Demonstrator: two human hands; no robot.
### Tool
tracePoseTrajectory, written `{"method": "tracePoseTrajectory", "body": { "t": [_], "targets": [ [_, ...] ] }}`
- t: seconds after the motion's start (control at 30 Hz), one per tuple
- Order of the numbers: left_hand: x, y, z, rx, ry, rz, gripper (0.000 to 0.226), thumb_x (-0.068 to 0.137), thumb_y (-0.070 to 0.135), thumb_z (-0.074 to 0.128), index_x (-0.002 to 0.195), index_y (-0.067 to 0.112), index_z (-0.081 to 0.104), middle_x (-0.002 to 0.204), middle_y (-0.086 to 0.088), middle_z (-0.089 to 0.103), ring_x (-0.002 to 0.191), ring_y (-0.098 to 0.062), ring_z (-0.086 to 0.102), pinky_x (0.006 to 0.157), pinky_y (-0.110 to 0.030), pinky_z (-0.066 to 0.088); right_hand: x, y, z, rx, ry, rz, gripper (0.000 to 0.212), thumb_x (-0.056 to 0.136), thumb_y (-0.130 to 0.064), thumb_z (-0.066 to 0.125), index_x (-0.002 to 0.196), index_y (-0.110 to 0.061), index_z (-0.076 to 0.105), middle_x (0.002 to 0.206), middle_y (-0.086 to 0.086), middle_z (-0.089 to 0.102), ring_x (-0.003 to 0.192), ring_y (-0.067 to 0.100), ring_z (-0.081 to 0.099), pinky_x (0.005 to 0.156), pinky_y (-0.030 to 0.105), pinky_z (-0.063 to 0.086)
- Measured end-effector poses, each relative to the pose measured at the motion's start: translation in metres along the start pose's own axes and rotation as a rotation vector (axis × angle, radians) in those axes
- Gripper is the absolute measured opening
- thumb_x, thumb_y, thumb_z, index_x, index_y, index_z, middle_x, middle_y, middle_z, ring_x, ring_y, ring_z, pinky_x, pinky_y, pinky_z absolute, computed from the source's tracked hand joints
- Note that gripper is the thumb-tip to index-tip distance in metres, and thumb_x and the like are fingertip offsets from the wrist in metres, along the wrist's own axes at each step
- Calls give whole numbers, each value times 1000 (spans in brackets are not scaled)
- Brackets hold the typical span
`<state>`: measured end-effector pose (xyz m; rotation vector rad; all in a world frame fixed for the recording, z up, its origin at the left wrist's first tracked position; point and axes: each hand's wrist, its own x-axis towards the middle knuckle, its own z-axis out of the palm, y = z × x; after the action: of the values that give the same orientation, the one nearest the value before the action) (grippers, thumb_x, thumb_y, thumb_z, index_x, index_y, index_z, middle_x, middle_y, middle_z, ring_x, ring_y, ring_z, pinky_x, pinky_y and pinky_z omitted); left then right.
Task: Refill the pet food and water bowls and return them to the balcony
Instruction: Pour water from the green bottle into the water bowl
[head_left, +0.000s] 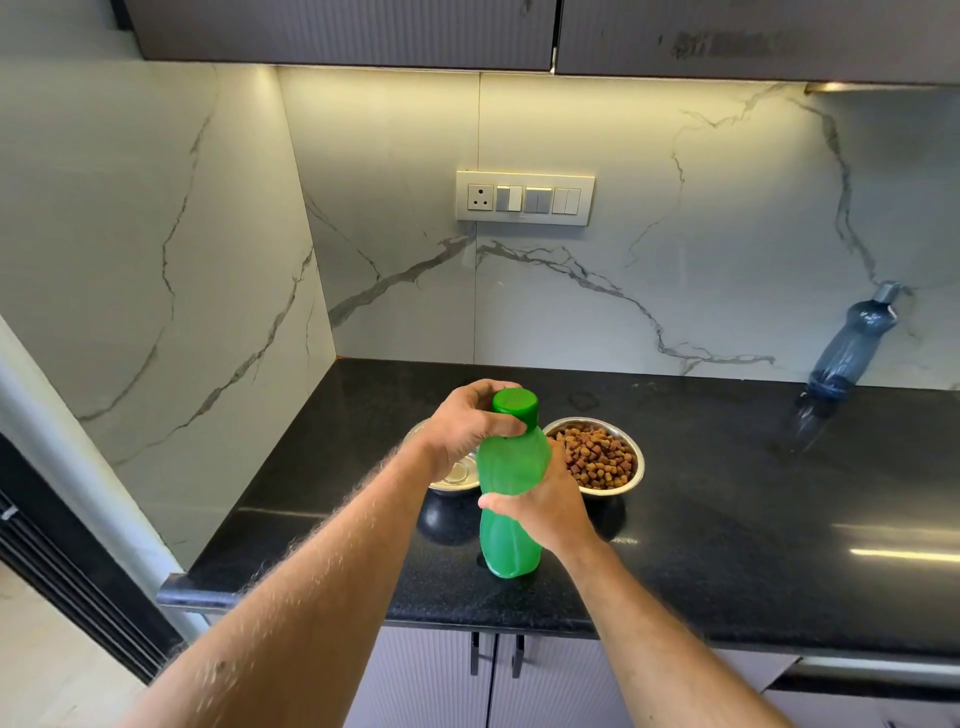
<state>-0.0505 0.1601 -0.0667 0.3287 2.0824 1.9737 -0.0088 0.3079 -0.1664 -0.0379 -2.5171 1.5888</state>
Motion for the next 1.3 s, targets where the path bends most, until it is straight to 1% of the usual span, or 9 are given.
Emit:
{"method": "tracePoseTrajectory", "body": {
  "t": [0.23, 0.37, 0.47, 0.7, 0.8, 0.9, 1.0, 1.13, 1.3],
  "targets": [
    [2, -2, 12, 167, 255, 14, 66, 58, 61, 81, 113, 33, 56, 107, 1, 65, 96, -17, 66, 80, -35, 58, 1, -13, 4, -74, -20, -49, 103, 50, -43, 99, 132, -28, 38, 106, -30, 47, 90, -13, 56, 66, 0, 44],
    [-4, -4, 4, 33, -6, 124, 73, 69, 23, 65, 140, 34, 54, 131, -4, 61, 117, -20, 59, 99, -34, 49, 2, -10, 5, -44, -2, -29, 102, 46, -43, 97, 128, -31, 38, 108, -23, 55, 92, -9, 60, 70, 4, 46],
    [-6, -10, 2, -63, 8, 149, 65, 65, 10, 62, 129, 22, 62, 120, -8, 66, 109, -20, 63, 91, -28, 53, 2, -5, 5, -4, 3, -2, 99, 45, -42, 97, 125, -36, 39, 110, -16, 64, 96, -6, 64, 77, 14, 53],
    [-1, -9, 9, 15, 151, 108, 64, 62, 25, 91, 113, 21, 53, 103, -4, 63, 94, -21, 65, 89, -46, 57, 1, -5, 4, -49, -7, -5, 101, 46, -49, 95, 129, -34, 40, 106, -25, 57, 94, -18, 58, 65, 5, 48],
    [-3, -10, 5, 60, 9, 152, 80, 67, 21, 74, 142, 28, 47, 127, 0, 57, 113, -17, 60, 93, -29, 52, 1, -4, 4, -26, 18, 13, 99, 45, -46, 95, 124, -39, 37, 107, -20, 61, 94, -11, 62, 69, 9, 49],
    [-6, -15, 3, 7, 50, 145, 68, 67, 17, 68, 134, 26, 58, 122, 1, 66, 109, -15, 63, 79, -15, 52, 2, -4, 4, -10, 10, 8, 97, 44, -44, 96, 122, -39, 38, 107, -17, 65, 97, -13, 61, 71, 10, 51],
    [-7, -22, 7, -26, 164, 143, 62, 71, 15, 86, 125, 20, 56, 113, -2, 66, 104, -21, 65, 75, -20, 55, 3, -7, 4, -22, -12, 1, 99, 45, -45, 96, 124, -37, 37, 107, -18, 64, 95, -15, 61, 69, 8, 50],
    [-2, -17, 4, 83, 107, 160, 85, 67, 24, 79, 145, 31, 45, 129, 2, 55, 115, -18, 59, 93, -28, 50, 3, -9, 3, -25, -25, -2, 99, 45, -46, 95, 125, -36, 37, 109, -19, 62, 94, -11, 62, 70, 10, 50],
    [2, -8, -2, 45, 151, 99, 66, 62, 14, 92, 120, 20, 61, 109, -4, 66, 100, -27, 67, 85, -32, 57, 4, -15, 1, -49, -55, -9, 98, 47, -44, 96, 124, -37, 36, 111, -19, 59, 94, -4, 63, 68, 9, 48]
  ]
}}
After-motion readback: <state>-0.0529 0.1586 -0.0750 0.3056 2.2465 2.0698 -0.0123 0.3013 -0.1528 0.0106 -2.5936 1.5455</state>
